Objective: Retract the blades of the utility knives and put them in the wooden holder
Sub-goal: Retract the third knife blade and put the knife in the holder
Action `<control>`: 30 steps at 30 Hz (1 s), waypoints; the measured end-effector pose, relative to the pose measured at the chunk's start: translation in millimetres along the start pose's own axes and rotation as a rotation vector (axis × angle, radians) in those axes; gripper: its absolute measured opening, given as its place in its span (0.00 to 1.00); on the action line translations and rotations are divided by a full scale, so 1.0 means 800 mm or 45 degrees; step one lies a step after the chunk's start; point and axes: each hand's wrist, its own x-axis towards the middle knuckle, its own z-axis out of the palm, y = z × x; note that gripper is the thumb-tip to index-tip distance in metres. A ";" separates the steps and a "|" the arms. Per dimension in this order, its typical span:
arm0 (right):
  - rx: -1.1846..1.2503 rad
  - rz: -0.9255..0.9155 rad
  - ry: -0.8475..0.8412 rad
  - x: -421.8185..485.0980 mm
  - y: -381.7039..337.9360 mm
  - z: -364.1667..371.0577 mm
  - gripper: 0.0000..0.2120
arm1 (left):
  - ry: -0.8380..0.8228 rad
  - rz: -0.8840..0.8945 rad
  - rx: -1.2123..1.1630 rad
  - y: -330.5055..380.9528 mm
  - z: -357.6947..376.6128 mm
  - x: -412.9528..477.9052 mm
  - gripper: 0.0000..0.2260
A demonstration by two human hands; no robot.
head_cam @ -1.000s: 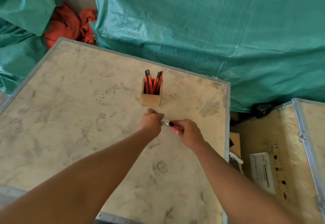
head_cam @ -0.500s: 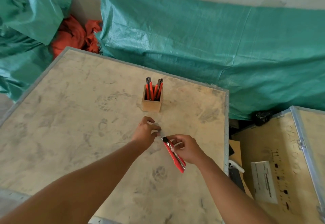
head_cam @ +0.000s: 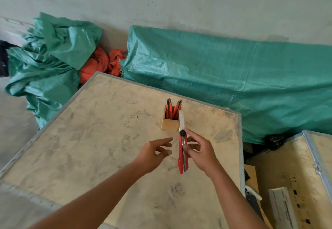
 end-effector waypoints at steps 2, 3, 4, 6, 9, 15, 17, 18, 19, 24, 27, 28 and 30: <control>0.037 -0.031 0.030 0.004 -0.014 0.005 0.28 | -0.190 -0.026 -0.117 0.003 0.004 -0.021 0.29; 0.056 -0.050 0.043 0.005 -0.020 0.007 0.29 | -0.229 -0.016 -0.173 0.004 0.006 -0.029 0.31; 0.071 -0.072 0.056 0.006 -0.025 0.009 0.28 | -0.227 -0.007 -0.231 0.008 0.008 -0.034 0.33; 0.078 -0.108 0.074 0.006 -0.036 0.011 0.27 | -0.143 -0.004 -0.348 0.017 0.011 -0.042 0.34; 0.061 -0.124 0.094 0.002 -0.058 0.010 0.23 | -0.030 0.042 -0.441 0.034 0.011 -0.048 0.33; -0.034 -0.252 0.101 -0.006 -0.089 -0.003 0.09 | 0.028 0.216 -0.447 0.052 -0.003 -0.051 0.30; -0.072 -0.282 0.054 -0.011 -0.084 -0.001 0.08 | 0.038 0.222 -0.475 0.049 -0.008 -0.053 0.28; -0.092 -0.291 0.019 -0.014 -0.080 0.000 0.08 | 0.046 0.217 -0.484 0.047 -0.011 -0.055 0.27; -0.118 -0.299 -0.018 -0.018 -0.077 0.001 0.08 | 0.054 0.215 -0.489 0.045 -0.013 -0.056 0.26; -0.228 -0.324 -0.119 -0.029 -0.076 -0.002 0.10 | 0.059 0.195 -0.463 0.048 -0.025 -0.064 0.24; -0.251 -0.331 -0.163 -0.033 -0.083 -0.007 0.14 | 0.023 0.177 -0.452 0.054 -0.030 -0.066 0.23; -0.260 -0.339 -0.170 -0.035 -0.084 -0.008 0.16 | 0.013 0.180 -0.453 0.056 -0.032 -0.066 0.23; -0.274 -0.364 -0.134 -0.041 -0.084 -0.008 0.15 | 0.009 0.181 -0.458 0.059 -0.032 -0.068 0.23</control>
